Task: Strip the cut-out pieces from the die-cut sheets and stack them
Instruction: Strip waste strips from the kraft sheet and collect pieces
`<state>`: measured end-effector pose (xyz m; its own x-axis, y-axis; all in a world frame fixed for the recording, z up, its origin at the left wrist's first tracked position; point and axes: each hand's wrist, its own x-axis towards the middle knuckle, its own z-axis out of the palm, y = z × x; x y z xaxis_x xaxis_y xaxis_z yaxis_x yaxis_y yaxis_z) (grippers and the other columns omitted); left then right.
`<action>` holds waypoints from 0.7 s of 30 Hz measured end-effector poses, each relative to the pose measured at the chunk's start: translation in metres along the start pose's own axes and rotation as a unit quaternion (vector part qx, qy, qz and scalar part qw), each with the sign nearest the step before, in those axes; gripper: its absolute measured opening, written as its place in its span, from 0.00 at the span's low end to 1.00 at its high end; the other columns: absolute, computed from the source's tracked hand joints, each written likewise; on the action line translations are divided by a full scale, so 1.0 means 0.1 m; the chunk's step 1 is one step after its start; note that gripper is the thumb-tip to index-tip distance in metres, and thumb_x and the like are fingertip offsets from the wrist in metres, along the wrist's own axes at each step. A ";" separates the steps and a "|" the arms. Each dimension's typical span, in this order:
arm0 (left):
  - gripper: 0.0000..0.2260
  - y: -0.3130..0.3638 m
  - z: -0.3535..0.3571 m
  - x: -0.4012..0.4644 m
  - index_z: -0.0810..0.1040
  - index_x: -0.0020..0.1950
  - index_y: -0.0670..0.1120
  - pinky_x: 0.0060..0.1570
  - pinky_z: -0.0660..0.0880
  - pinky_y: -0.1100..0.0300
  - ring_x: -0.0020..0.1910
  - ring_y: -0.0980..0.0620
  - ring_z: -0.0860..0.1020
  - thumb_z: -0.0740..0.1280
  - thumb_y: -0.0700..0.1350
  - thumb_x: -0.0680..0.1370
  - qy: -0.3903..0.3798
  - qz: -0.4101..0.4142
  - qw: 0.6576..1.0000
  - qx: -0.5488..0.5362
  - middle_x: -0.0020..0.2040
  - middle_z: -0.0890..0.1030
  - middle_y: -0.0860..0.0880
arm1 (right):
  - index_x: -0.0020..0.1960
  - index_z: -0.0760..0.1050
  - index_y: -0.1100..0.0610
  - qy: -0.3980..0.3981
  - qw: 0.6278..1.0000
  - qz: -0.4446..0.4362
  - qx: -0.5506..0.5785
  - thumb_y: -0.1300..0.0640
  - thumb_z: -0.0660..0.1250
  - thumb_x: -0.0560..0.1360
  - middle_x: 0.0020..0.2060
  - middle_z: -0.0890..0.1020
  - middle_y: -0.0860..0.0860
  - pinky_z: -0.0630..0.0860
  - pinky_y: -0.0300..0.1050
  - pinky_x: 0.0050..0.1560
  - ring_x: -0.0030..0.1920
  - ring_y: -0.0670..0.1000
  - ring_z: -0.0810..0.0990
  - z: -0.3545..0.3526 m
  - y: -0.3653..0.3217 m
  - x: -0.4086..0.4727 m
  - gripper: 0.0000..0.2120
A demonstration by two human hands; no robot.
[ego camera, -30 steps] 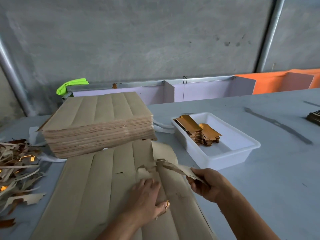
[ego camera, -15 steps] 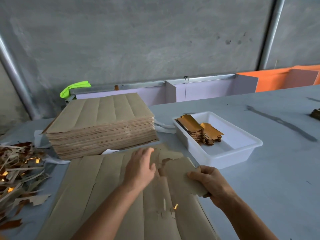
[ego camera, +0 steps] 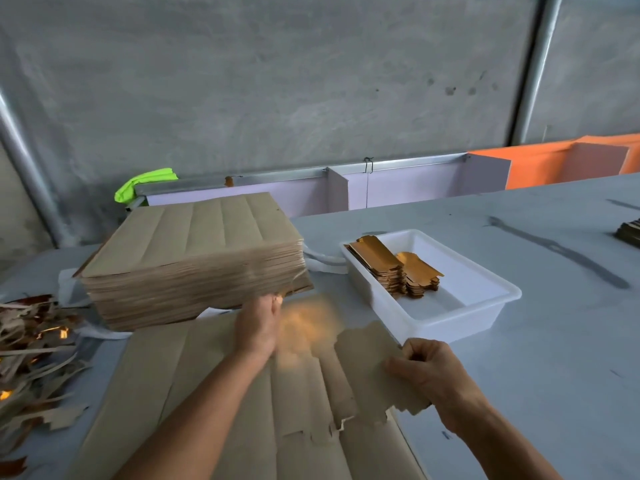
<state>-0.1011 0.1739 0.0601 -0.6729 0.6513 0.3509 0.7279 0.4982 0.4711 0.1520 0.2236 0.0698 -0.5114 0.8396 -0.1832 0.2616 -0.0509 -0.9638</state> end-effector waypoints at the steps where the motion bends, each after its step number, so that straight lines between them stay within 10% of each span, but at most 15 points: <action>1: 0.14 -0.03 -0.06 0.02 0.79 0.49 0.34 0.45 0.69 0.49 0.50 0.35 0.77 0.58 0.43 0.81 0.013 -0.035 0.999 -0.025 0.50 0.80 0.33 | 0.36 0.73 0.62 0.006 1.000 -0.002 0.018 0.66 0.70 0.71 0.38 0.82 0.63 0.74 0.41 0.24 0.31 0.55 0.80 0.01 -0.01 0.00 0.08; 5: 0.14 -0.12 -0.23 0.01 0.76 0.43 0.36 0.44 0.73 0.51 0.46 0.37 0.78 0.58 0.43 0.81 0.050 -0.129 0.978 -0.156 0.45 0.80 0.34 | 0.54 0.72 0.54 0.011 0.996 -0.027 0.087 0.69 0.69 0.72 0.45 0.81 0.57 0.76 0.42 0.25 0.39 0.56 0.82 0.15 -0.10 -0.02 0.16; 9: 0.14 -0.10 -0.26 -0.14 0.71 0.36 0.41 0.46 0.77 0.39 0.38 0.42 0.76 0.61 0.43 0.81 0.049 -0.154 0.935 -0.316 0.35 0.75 0.40 | 0.63 0.71 0.48 0.074 0.985 -0.136 -0.079 0.70 0.62 0.74 0.48 0.75 0.52 0.79 0.51 0.27 0.37 0.55 0.81 0.40 -0.28 0.04 0.23; 13: 0.15 0.01 -0.31 -0.35 0.73 0.38 0.41 0.48 0.75 0.37 0.39 0.43 0.75 0.58 0.46 0.82 -0.002 -0.130 0.900 -0.415 0.38 0.75 0.40 | 0.64 0.75 0.58 0.120 0.940 -0.175 -0.267 0.68 0.59 0.75 0.60 0.75 0.56 0.76 0.47 0.55 0.56 0.55 0.76 0.75 -0.45 0.14 0.18; 18: 0.10 0.09 -0.43 -0.52 0.76 0.52 0.46 0.48 0.79 0.50 0.46 0.44 0.80 0.55 0.44 0.83 -0.094 -0.023 0.910 -0.402 0.45 0.80 0.42 | 0.66 0.71 0.60 0.060 0.968 -0.152 -0.193 0.64 0.62 0.78 0.62 0.71 0.54 0.79 0.53 0.53 0.58 0.58 0.76 1.02 -0.61 0.18 0.16; 21: 0.10 0.09 -0.45 -0.51 0.77 0.56 0.39 0.38 0.69 0.76 0.41 0.56 0.75 0.57 0.37 0.82 -0.099 0.053 0.957 -0.269 0.42 0.78 0.50 | 0.66 0.72 0.59 0.036 0.972 -0.171 -0.158 0.61 0.62 0.78 0.61 0.71 0.54 0.80 0.54 0.51 0.56 0.57 0.77 1.09 -0.63 0.16 0.16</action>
<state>-0.0660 0.1193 0.0829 -0.5224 0.8039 0.2844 0.5818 0.0922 0.8081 0.0382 0.1818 0.1068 -0.5564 0.8148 0.1630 0.3302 0.3969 -0.8564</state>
